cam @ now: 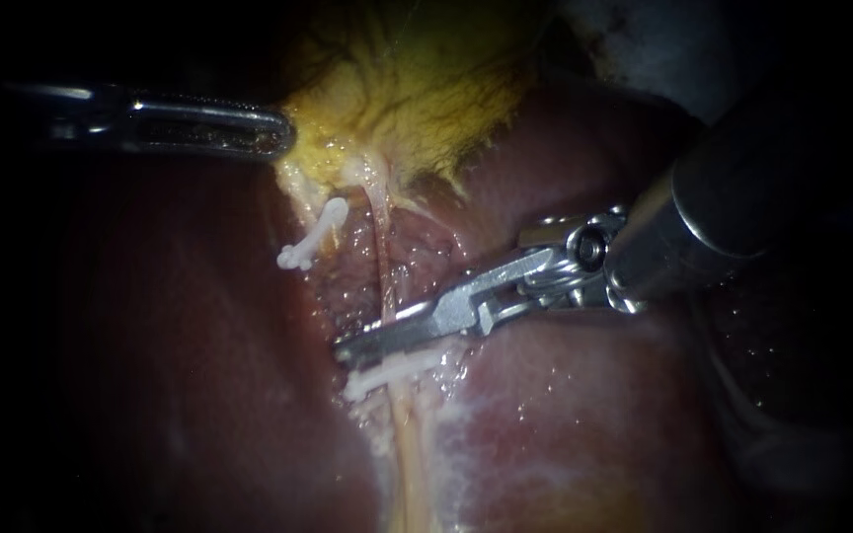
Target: Going back second clip right tube
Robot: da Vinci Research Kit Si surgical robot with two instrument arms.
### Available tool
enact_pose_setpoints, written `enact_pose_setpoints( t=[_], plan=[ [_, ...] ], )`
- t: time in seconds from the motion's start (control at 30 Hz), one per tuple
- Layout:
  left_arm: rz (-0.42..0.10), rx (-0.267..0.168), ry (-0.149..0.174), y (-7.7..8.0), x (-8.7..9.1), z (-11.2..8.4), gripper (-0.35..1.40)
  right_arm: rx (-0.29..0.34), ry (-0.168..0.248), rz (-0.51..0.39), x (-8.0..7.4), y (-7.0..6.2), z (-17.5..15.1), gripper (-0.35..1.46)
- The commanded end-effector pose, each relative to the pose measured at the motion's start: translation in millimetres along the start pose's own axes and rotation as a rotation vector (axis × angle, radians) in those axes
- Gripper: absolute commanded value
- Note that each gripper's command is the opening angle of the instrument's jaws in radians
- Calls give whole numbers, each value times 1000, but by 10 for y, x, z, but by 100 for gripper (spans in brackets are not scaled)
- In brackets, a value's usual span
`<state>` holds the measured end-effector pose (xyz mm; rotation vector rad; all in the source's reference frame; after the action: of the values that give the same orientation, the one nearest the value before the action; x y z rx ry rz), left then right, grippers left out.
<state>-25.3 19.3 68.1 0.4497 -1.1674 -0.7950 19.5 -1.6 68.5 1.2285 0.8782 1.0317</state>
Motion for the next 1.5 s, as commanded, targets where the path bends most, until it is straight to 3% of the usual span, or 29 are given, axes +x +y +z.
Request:
enact_pose_setpoints(
  t=[0.03,0.07,0.13,0.2,0.3,0.43,0.5,0.6,0.93,1.13,1.5],
  plan=[
    [0,-3,-1,1,1,0,-35,2,-2,-19,0,1,1,-35],
    [0,-3,0,1,1,0,-35,3,-5,-43,1,1,2,-35],
    [0,-2,0,2,1,-1,-35,7,-2,-145,0,3,5,2],
    [0,-2,0,2,1,-1,-35,-7,-12,-266,-1,7,9,27],
    [0,-2,0,2,1,-1,-35,-64,-33,-426,-6,15,14,48],
    [0,-1,0,3,2,-2,-35,-185,-34,-644,-17,23,12,57],
    [0,-4,-1,3,2,-2,-35,-258,-5,-735,-19,21,5,60],
    [0,-4,-1,4,2,-3,-35,-293,11,-808,-20,15,-10,60],
    [1,-3,-1,5,3,-3,-35,-349,23,-945,-33,-11,-81,60],
    [1,-3,-1,5,3,-3,-35,-387,33,-980,-40,-30,-117,60],
    [6,-13,-4,6,12,7,-35,-399,29,-1011,-36,-41,-136,60]
  ],
)
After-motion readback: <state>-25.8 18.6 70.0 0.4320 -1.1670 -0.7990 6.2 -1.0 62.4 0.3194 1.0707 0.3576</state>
